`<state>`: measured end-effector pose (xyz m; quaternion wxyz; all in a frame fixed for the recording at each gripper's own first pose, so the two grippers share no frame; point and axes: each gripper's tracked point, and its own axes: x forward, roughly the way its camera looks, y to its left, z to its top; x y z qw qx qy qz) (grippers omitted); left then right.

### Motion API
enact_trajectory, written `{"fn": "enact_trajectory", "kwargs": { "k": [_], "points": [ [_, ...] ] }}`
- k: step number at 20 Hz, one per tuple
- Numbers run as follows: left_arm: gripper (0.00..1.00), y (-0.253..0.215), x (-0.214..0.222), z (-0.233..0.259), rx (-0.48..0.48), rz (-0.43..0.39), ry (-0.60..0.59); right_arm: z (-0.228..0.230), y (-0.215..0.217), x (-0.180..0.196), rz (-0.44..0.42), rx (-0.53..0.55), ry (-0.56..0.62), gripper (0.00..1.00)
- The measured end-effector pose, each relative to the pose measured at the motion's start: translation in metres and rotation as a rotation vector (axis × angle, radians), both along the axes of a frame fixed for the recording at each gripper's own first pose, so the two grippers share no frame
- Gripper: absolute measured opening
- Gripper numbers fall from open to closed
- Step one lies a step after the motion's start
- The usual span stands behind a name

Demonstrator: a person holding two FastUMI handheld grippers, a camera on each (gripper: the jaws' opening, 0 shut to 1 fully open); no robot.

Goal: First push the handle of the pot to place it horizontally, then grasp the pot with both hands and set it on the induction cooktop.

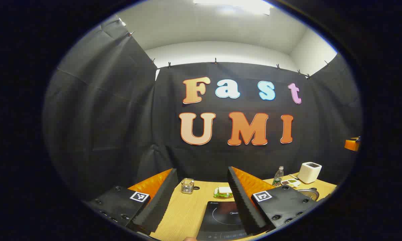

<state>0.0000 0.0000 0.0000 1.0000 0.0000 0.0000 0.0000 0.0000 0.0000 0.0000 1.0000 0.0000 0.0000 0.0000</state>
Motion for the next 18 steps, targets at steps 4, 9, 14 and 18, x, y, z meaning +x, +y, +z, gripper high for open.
{"fn": "enact_trajectory", "kwargs": {
  "k": [4, 9, 14, 18],
  "points": [
    [0.97, -0.005, 0.0, -0.006, 0.004, -0.016, 0.026, -0.004, 0.002, -0.002, 0.014, 0.008, 0.013, 0.95],
    [0.97, -0.002, 0.001, -0.006, 0.005, -0.004, 0.03, -0.007, 0.0, -0.002, 0.011, -0.005, 0.018, 0.95],
    [0.97, -0.004, -0.003, -0.002, 0.02, -0.005, 0.017, -0.012, 0.006, -0.004, 0.027, -0.012, 0.027, 0.9],
    [0.97, -0.004, -0.005, 0.0, 0.016, 0.0, 0.007, -0.031, 0.019, -0.004, 0.062, -0.027, 0.055, 0.67]
  ]
}}
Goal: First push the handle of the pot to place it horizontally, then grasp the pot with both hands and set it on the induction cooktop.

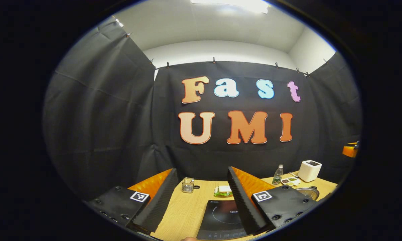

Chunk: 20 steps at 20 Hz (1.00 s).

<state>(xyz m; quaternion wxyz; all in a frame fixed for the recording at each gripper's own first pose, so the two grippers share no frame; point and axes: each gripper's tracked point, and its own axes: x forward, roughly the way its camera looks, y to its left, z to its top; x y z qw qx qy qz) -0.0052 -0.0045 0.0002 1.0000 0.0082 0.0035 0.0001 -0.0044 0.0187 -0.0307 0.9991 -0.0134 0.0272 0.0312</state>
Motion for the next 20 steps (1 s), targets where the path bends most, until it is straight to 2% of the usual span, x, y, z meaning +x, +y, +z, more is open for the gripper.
{"fn": "enact_trajectory", "kwargs": {
  "k": [1, 3, 4, 5, 6, 8, 20],
  "points": [
    [0.97, 0.0, 0.0, 0.0, -0.001, -0.002, -0.001, -0.007, 0.007, 0.0, 0.023, 0.005, 0.013, 0.63],
    [0.97, -0.002, -0.001, -0.001, -0.004, -0.006, 0.0, -0.027, 0.02, 0.002, 0.073, 0.014, 0.055, 0.43],
    [0.97, -0.002, 0.0, -0.001, -0.004, -0.007, 0.002, -0.039, 0.022, 0.003, 0.078, 0.013, 0.08, 0.24],
    [0.97, -0.003, -0.001, -0.003, -0.002, -0.007, 0.004, -0.048, 0.022, 0.006, 0.079, 0.01, 0.098, 0.22],
    [0.97, -0.003, 0.0, -0.004, 0.001, -0.007, 0.006, -0.058, 0.022, 0.008, 0.076, 0.011, 0.115, 0.12],
    [0.97, -0.006, 0.0, -0.007, 0.005, -0.009, 0.009, -0.083, 0.03, 0.008, 0.086, 0.025, 0.159, 0.02],
    [0.97, -0.002, -0.001, -0.028, 0.006, -0.008, 0.047, -0.237, 0.101, -0.023, 0.259, -0.024, 0.471, 0.0]
  ]
}}
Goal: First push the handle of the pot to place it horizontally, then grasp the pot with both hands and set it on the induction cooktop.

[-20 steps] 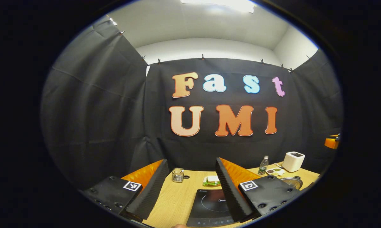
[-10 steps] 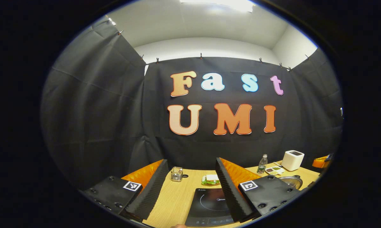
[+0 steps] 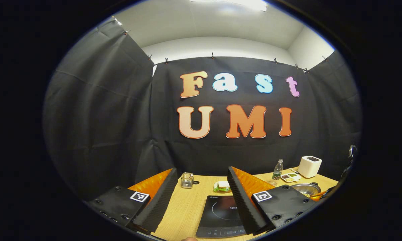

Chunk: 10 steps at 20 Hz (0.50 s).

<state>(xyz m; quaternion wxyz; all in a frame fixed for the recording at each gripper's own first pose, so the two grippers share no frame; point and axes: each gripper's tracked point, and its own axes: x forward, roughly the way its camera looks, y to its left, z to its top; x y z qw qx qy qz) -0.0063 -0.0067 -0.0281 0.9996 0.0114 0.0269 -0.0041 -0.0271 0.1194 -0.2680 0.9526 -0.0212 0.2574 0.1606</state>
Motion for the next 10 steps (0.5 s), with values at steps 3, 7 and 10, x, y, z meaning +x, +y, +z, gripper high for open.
{"fn": "enact_trajectory", "kwargs": {
  "k": [3, 7, 10],
  "points": [
    [0.97, 0.0, -0.002, -0.005, 0.002, -0.008, 0.007, -0.031, 0.007, -0.007, 0.018, -0.003, 0.078, 0.0],
    [0.97, 0.002, -0.007, -0.006, 0.011, -0.007, -0.002, -0.06, 0.016, -0.004, 0.028, -0.03, 0.135, 0.0],
    [0.97, 0.006, -0.008, -0.011, 0.017, 0.005, -0.006, -0.076, 0.016, 0.001, 0.021, -0.07, 0.153, 0.0]
  ]
}}
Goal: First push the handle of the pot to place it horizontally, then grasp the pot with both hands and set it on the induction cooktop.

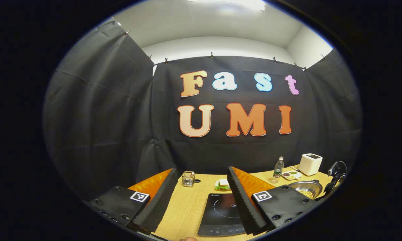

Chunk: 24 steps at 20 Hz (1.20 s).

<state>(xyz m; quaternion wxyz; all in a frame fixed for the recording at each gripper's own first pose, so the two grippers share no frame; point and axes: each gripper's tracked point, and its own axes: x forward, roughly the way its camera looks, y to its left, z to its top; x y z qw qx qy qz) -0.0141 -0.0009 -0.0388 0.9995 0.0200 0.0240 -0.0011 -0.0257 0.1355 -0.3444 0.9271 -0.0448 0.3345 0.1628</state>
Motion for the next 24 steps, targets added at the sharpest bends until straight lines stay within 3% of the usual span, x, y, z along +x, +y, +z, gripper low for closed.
{"fn": "enact_trajectory", "kwargs": {
  "k": [9, 24],
  "points": [
    [0.97, 0.012, 0.006, -0.012, -0.003, 0.008, 0.027, -0.021, 0.009, 0.025, -0.039, -0.028, 0.028, 0.0],
    [0.97, 0.023, 0.027, -0.032, -0.015, 0.035, 0.078, -0.03, 0.038, 0.068, -0.117, 0.056, 0.05, 0.0]
  ]
}}
